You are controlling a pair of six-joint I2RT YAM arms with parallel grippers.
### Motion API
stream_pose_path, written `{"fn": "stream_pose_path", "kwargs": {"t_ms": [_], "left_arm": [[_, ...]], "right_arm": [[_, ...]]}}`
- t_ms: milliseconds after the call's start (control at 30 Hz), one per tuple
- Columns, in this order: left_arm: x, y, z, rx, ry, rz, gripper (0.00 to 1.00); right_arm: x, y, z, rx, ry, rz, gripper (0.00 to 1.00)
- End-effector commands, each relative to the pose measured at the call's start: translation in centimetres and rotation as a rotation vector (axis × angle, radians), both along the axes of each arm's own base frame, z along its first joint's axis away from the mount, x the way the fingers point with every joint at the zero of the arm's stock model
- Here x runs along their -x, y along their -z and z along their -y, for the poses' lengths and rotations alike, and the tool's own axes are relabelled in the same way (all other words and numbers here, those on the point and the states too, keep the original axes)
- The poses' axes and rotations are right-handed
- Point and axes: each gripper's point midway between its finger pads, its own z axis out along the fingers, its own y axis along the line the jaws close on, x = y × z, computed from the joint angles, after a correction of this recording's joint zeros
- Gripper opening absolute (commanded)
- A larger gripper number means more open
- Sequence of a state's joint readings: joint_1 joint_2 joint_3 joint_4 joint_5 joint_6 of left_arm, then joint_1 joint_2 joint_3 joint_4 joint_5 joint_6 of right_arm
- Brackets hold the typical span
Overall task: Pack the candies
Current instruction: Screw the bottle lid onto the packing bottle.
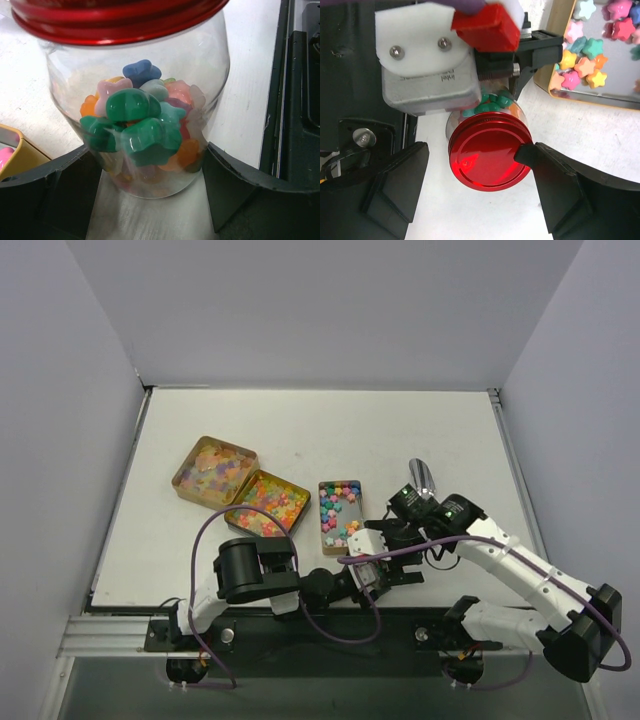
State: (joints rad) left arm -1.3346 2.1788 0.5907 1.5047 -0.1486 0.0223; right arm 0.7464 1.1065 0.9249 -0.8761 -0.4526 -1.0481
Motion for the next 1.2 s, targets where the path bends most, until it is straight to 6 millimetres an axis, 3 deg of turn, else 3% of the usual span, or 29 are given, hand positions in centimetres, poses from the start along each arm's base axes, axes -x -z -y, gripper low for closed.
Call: {"fn": "stream_pose_path", "kwargs": {"t_ms": [0, 233, 433, 700, 800, 867, 1167], "left_arm": [[-0.7, 0.1, -1.0, 0.038, -0.041, 0.001, 0.00], [-0.8, 0.3, -1.0, 0.034, -0.038, -0.008, 0.00], [-0.6, 0.4, -0.9, 0.029, -0.028, -0.010, 0.00], [-0.2, 0.6, -0.7, 0.028, -0.006, -0.010, 0.00], [-0.1, 0.6, -0.8, 0.026, 0.002, -0.010, 0.00], [-0.2, 0.6, -0.8, 0.027, 0.000, -0.008, 0.00], [-0.2, 1.0, -0.7, 0.016, -0.003, -0.015, 0.00]], "right_arm": [[3.5, 1.5, 4.9, 0.172, 0.115, -0.142, 0.83], [4.8, 1.8, 6.4, 0.191, 0.183, -0.195, 0.83], [3.4, 0.9, 6.7, 0.156, 0.264, -0.169, 0.83], [1.2, -3.0, 2.0, -0.026, 0.321, -0.215, 0.83], [0.0, -4.1, 1.1, -0.055, 0.336, -0.189, 0.84], [-0.8, -4.6, 1.1, -0.059, 0.311, -0.149, 0.84], [0.6, -3.7, 0.3, -0.098, -0.019, -0.095, 0.86]]}}
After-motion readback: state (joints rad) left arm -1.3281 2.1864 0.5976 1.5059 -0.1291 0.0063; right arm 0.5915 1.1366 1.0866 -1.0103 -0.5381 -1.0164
